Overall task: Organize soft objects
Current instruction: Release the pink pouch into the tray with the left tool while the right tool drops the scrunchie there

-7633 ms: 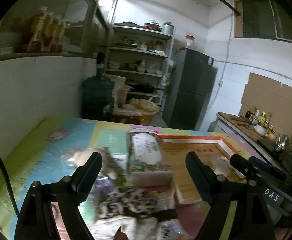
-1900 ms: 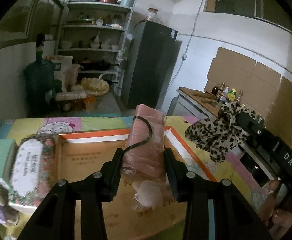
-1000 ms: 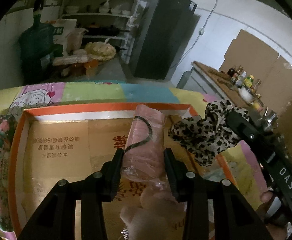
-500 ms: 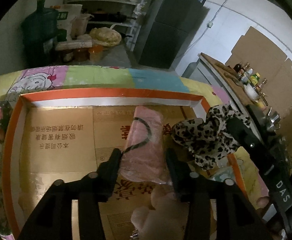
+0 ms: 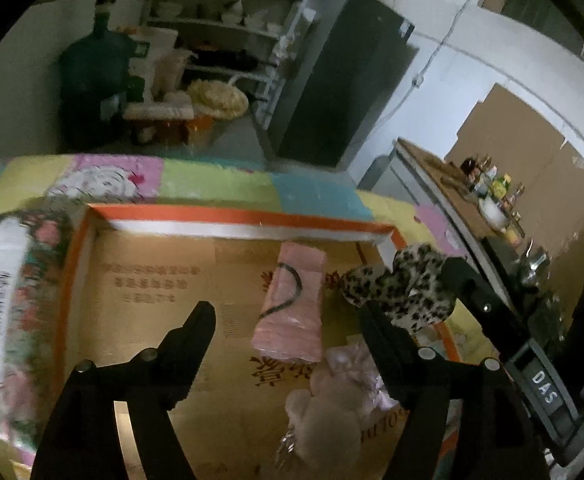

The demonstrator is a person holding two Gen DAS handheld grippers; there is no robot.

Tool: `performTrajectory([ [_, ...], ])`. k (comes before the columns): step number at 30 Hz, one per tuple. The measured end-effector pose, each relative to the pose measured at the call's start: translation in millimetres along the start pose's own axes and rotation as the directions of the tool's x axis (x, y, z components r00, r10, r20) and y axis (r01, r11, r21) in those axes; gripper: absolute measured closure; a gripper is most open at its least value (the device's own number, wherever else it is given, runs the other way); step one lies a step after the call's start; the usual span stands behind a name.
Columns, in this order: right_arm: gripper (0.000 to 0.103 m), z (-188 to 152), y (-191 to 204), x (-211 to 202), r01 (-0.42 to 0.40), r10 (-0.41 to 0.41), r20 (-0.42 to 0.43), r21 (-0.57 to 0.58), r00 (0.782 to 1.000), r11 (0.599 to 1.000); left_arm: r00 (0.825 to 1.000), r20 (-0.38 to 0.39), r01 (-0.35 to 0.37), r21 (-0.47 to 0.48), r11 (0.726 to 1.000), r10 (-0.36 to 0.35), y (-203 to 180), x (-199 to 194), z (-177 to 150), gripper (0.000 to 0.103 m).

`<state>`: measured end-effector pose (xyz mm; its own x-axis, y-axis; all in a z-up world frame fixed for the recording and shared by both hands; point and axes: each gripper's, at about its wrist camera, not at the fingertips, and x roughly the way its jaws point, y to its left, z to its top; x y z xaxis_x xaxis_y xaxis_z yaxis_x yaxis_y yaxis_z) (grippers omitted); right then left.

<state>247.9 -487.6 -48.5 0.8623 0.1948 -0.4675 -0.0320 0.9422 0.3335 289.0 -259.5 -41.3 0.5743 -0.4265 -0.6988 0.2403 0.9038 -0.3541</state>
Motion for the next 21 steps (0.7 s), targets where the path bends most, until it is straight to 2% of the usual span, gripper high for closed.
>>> performTrajectory([
  [8,0.039,-0.8,4.9,-16.5,-0.026,0.026,0.076,-0.006,0.997,1.0,0.989,0.143,-0.029,0.031,0.999,0.025,8.0,-55.1,-1.3,0.026],
  [15,0.035,-2.1,14.7,-27.1,-0.032,0.035,0.109,-0.03,0.993,0.999,0.958,0.274,-0.11,0.081,0.991,0.084,19.0,-107.0,-9.7,0.026],
  [21,0.034,-8.0,31.6,-48.4,-0.035,0.041,0.138,-0.045,0.99,0.998,0.931,0.341,-0.171,0.102,0.98,0.127,34.6,-141.2,-18.8,0.026],
])
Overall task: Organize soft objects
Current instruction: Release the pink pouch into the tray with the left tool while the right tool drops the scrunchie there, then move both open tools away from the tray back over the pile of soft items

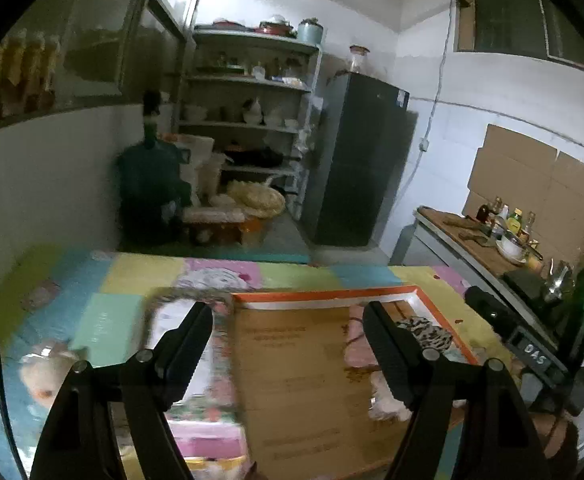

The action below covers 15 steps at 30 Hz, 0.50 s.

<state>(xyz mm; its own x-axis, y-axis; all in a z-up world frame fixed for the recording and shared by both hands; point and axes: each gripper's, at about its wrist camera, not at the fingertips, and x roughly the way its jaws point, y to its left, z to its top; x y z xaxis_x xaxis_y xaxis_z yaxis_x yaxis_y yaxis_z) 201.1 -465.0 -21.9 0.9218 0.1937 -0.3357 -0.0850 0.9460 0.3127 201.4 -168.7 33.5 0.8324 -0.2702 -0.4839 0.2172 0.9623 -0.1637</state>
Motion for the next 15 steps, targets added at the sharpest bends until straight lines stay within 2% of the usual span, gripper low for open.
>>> performTrajectory([
  [9,0.029,-9.0,53.9,-36.6,-0.008,0.01,0.037,-0.054,0.999,0.998,0.999,0.03,-0.04,-0.005,0.999,0.04,35.5,-36.4,-7.9,0.026],
  [15,0.028,-18.3,98.2,-48.5,-0.018,0.019,0.013,-0.094,1.0,0.995,0.997,0.045,-0.068,-0.049,0.996,0.07,75.3,-60.2,-16.5,0.026],
])
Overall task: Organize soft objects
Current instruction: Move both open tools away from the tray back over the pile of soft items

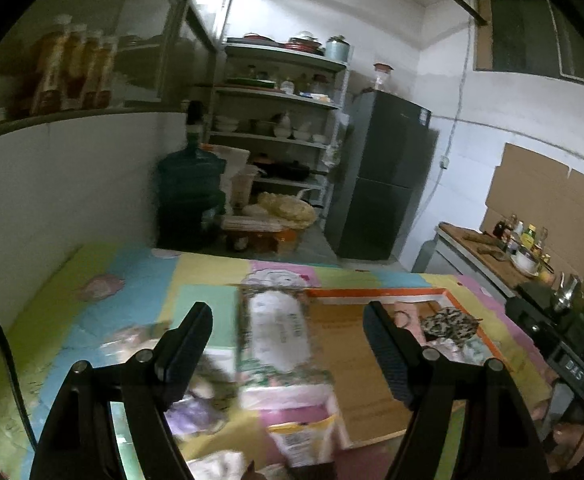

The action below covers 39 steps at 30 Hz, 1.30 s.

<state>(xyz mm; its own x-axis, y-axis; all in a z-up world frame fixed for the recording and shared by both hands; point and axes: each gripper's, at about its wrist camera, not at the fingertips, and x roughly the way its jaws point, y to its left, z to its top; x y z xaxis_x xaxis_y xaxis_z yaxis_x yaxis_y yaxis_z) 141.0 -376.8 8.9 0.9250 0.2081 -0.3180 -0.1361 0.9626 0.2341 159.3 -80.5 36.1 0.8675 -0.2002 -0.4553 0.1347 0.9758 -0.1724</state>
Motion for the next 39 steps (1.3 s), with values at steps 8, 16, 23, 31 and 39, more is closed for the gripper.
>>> performTrajectory([
  [8,0.026,-14.6,47.9,0.7,-0.046,0.045,-0.032,-0.028,0.998,0.999,0.999,0.002,-0.041,-0.024,0.999,0.041,45.4,-20.3,-10.5,0.02],
  [16,0.026,-23.9,90.7,-0.1,-0.085,0.084,-0.029,-0.049,0.996,0.995,0.997,0.009,-0.078,-0.034,0.996,0.078,77.2,-33.8,-18.6,0.02],
  [23,0.025,-22.2,131.7,8.0,-0.149,0.148,-0.024,-0.054,0.989,0.987,0.994,0.037,-0.097,-0.027,0.995,0.098,95.5,-52.3,-27.7,0.02],
  [31,0.026,-30.1,179.9,13.9,-0.194,0.19,-0.054,-0.089,0.98,0.977,0.994,0.046,-0.094,-0.06,0.994,0.097,127.5,-73.2,-36.9,0.02],
  [39,0.026,-47.7,221.6,19.2,-0.234,0.223,-0.102,-0.113,0.969,0.966,0.995,0.037,-0.085,-0.085,0.993,0.089,154.7,-83.0,-50.5,0.02],
])
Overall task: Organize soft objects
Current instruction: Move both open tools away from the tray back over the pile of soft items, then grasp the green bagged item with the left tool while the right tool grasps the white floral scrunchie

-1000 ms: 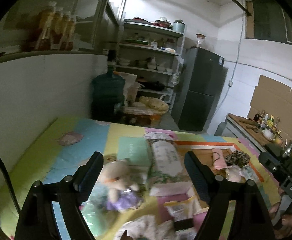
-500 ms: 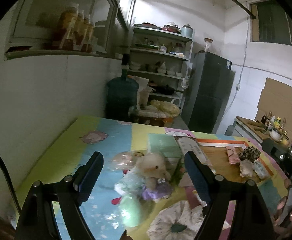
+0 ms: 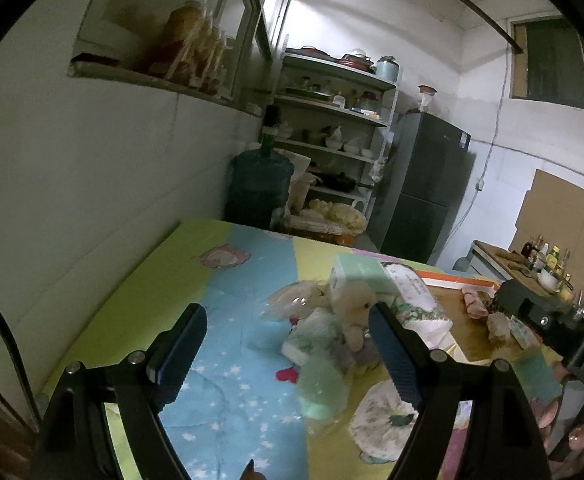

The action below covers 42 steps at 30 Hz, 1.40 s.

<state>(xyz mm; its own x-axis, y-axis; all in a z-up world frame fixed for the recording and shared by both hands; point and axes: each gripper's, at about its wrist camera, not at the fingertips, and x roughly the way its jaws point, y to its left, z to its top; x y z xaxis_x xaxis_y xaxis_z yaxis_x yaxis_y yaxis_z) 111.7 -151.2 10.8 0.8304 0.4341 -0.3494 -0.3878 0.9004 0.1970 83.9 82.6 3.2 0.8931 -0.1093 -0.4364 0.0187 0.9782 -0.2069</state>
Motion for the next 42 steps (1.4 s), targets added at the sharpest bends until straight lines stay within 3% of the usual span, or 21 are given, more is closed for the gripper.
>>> performTrajectory([
  [8,0.025,-17.7,25.3,15.4,-0.006,0.006,-0.053,-0.004,0.999,1.0,1.0,-0.012,0.0,-0.031,1.0,0.0,23.9,-5.2,-11.6,0.02],
  [19,0.025,-46.0,17.9,20.3,0.049,-0.046,-0.124,0.019,0.991,0.999,0.999,-0.048,0.006,-0.076,0.997,-0.009,49.2,7.1,-25.7,0.02],
  [24,0.025,-55.2,16.8,29.0,0.041,-0.037,-0.162,0.024,0.986,0.999,0.994,-0.087,0.053,-0.075,0.996,-0.06,39.3,22.5,-32.5,0.02],
  [29,0.025,-62.7,11.6,29.4,0.057,-0.049,-0.183,0.039,0.982,0.998,0.975,-0.168,0.135,-0.071,0.988,-0.145,16.4,52.5,-45.1,0.02],
  [34,0.025,-68.1,5.2,25.7,0.08,-0.068,-0.193,0.052,0.979,0.995,0.962,-0.232,0.136,-0.053,0.989,-0.145,-4.8,79.9,-56.8,0.021],
  [42,0.025,-74.1,3.8,30.1,0.06,-0.048,-0.215,0.052,0.975,0.997,0.951,-0.271,0.14,-0.057,0.988,-0.151,-13.9,94.4,-68.0,0.04],
])
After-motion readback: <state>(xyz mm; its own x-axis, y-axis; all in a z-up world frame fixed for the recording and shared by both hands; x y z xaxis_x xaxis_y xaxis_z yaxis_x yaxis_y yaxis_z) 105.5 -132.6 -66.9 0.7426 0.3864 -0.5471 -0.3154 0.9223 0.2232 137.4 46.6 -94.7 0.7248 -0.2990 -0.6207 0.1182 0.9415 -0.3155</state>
